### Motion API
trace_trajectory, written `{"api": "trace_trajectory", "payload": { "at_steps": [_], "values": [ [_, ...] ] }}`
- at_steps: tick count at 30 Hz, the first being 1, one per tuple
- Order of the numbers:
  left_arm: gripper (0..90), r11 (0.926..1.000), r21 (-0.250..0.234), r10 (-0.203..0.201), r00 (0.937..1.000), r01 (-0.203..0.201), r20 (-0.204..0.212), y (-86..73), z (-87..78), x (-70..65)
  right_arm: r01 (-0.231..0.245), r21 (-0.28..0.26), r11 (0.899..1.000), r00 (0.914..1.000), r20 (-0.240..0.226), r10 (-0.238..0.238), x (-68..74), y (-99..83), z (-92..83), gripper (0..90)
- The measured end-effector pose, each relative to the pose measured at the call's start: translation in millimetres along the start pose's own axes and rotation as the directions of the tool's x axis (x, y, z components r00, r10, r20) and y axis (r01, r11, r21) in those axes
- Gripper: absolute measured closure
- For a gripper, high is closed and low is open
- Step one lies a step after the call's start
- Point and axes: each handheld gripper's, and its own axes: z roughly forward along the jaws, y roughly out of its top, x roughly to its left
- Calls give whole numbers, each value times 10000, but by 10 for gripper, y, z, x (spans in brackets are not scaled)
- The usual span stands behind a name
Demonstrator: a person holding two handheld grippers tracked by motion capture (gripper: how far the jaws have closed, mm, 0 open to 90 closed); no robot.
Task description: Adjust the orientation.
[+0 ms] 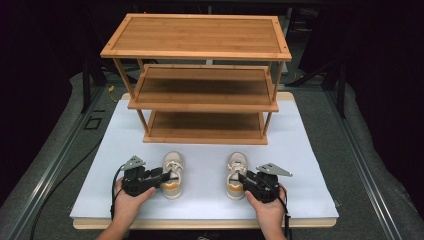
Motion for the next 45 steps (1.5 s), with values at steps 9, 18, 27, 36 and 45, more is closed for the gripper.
{"api": "trace_trajectory", "payload": {
  "at_steps": [9,18,27,36,45],
  "values": [
    [549,9998,108,142,9999,-143,62,38,44,-22,-34,-13,10000,10000,3,34,28,9,19,620],
    [548,9999,106,36,9994,-40,341,68,182,-158,145,141,9998,9986,-505,-137,160,51,126,630],
    [547,9999,167,-51,9985,42,537,104,291,-264,445,311,9985,9932,-1089,-409,370,90,282,630],
    [546,9996,277,-16,9975,-3,706,142,388,-364,294,267,9992,9921,-1231,-259,444,98,346,631],
    [546,9996,270,-26,9981,9,611,135,393,-400,154,204,9997,9937,-1114,-130,505,69,342,626]
  ]
}}
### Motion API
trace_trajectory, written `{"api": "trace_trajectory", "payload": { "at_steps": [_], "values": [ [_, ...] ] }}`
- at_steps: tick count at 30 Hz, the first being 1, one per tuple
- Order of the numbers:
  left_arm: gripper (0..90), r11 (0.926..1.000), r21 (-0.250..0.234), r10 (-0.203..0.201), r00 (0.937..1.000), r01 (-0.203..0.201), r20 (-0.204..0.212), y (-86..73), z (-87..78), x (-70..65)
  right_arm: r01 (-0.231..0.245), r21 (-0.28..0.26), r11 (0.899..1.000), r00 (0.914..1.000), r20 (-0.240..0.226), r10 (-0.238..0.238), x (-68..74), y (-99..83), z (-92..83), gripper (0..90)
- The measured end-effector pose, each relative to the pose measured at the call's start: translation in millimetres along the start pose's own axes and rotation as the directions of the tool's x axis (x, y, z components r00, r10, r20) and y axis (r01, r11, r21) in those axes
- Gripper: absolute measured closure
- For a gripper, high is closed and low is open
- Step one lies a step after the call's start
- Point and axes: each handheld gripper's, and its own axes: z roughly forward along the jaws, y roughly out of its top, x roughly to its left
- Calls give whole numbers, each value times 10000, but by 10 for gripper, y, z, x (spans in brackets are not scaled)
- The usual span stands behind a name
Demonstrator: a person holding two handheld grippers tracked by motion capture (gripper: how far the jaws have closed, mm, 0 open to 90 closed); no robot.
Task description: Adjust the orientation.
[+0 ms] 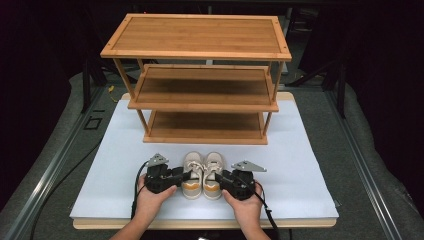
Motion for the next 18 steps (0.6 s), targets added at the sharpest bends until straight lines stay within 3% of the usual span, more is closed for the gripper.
{"api": "trace_trajectory", "payload": {
  "at_steps": [14,18],
  "values": [
    [531,9997,-215,-95,9999,97,56,-36,-12,8,-368,-273,9990,9992,-160,363,0,-39,-9,604],
    [500,9984,-559,-55,10000,55,-3,-72,-47,-16,-273,-393,9989,9993,-251,264,-16,-57,-41,576]
  ]
}}
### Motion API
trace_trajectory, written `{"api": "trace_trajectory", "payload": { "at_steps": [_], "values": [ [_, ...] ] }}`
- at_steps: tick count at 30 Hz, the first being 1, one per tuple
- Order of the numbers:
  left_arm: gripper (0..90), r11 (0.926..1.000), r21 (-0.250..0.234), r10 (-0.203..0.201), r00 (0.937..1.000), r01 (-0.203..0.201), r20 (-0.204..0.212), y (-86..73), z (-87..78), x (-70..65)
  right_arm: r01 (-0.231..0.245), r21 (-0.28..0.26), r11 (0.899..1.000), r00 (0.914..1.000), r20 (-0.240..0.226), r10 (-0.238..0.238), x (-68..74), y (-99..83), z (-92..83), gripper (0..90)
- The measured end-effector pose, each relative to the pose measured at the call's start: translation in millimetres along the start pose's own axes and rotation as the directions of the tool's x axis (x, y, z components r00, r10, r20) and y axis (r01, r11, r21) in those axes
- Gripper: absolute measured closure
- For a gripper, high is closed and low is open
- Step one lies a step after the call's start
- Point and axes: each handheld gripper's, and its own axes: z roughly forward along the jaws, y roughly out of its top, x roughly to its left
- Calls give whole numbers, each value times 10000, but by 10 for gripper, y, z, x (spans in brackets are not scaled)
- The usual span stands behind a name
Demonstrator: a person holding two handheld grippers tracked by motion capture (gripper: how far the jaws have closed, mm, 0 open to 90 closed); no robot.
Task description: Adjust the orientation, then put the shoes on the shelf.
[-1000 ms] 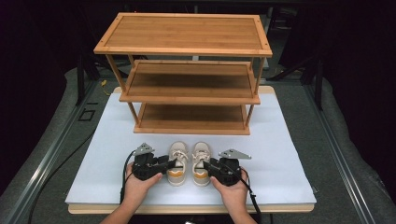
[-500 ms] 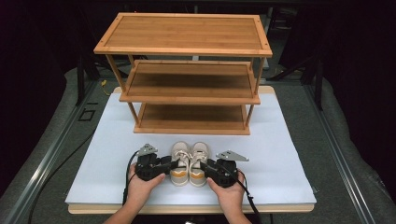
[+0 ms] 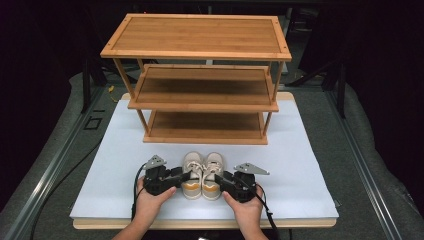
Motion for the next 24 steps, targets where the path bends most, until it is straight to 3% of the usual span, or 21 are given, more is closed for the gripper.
{"api": "trace_trajectory", "payload": {
  "at_steps": [5,13,19,21,24],
  "values": [
    [484,9993,-363,79,9999,-82,-89,-69,-29,-36,37,-119,9999,10000,82,-36,11,-26,-50,541],
    [454,9963,-605,-619,9981,617,-17,-104,-37,-30,-201,-340,9992,9998,72,203,45,-70,-46,508],
    [454,9959,-641,-639,9979,643,84,-101,-4,-32,-441,-385,9983,9990,93,445,35,-71,-26,497],
    [458,9965,-673,-503,9987,494,-110,-106,10,-44,-474,-507,9976,9988,125,481,33,-66,-11,497],
    [456,9951,-779,-629,9977,607,-249,-121,26,-48,-456,-568,9973,9988,160,466,36,-63,11,496]
  ]
}}
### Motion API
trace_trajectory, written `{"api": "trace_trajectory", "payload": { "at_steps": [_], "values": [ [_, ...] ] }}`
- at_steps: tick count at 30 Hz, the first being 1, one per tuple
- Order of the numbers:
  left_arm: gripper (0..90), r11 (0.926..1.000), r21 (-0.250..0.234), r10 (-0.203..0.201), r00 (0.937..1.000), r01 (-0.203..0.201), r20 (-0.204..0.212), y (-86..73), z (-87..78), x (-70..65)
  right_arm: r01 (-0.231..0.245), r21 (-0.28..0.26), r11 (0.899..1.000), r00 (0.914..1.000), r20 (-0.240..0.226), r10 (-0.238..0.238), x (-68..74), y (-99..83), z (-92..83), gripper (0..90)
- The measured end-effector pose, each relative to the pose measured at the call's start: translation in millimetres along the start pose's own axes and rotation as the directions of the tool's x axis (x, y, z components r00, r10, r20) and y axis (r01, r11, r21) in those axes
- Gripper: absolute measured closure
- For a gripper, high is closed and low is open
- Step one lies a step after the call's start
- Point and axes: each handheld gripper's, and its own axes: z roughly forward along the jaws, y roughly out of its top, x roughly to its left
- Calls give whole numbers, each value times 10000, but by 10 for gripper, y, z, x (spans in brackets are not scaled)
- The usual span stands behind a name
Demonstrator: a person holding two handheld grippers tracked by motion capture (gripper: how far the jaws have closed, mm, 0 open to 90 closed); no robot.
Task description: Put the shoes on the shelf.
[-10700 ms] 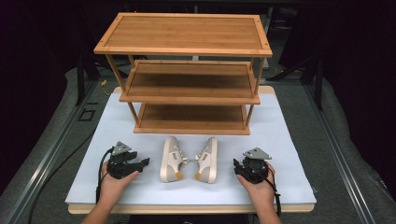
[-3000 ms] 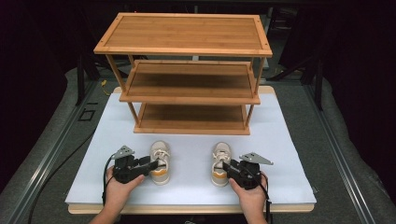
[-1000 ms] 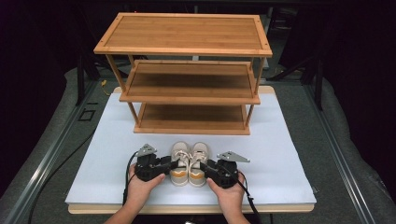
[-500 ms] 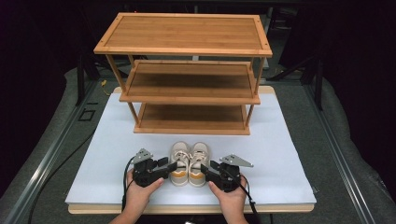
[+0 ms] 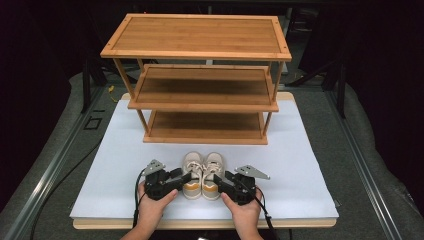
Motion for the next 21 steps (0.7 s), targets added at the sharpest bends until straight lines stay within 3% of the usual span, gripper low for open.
{"api": "trace_trajectory", "payload": {
  "at_steps": [4,6,13,15,21],
  "values": [
    [453,9997,-92,-213,9998,213,0,-19,14,7,9,132,9999,10000,-70,-8,9,-16,32,497],
    [454,9995,-132,-301,9995,301,19,-26,18,11,53,45,10000,9999,115,-53,24,-32,55,500],
    [461,9990,-337,-313,9993,306,-224,-50,36,-9,-381,-40,9993,9990,248,382,14,-57,89,497],
    [478,9993,-298,-257,9990,247,-367,-41,55,-37,-814,-205,9965,9963,269,820,26,-93,107,497],
    [486,9980,-513,-397,9982,373,-457,-70,53,-42,-803,-512,9955,9948,580,832,59,-119,126,491]
  ]
}}
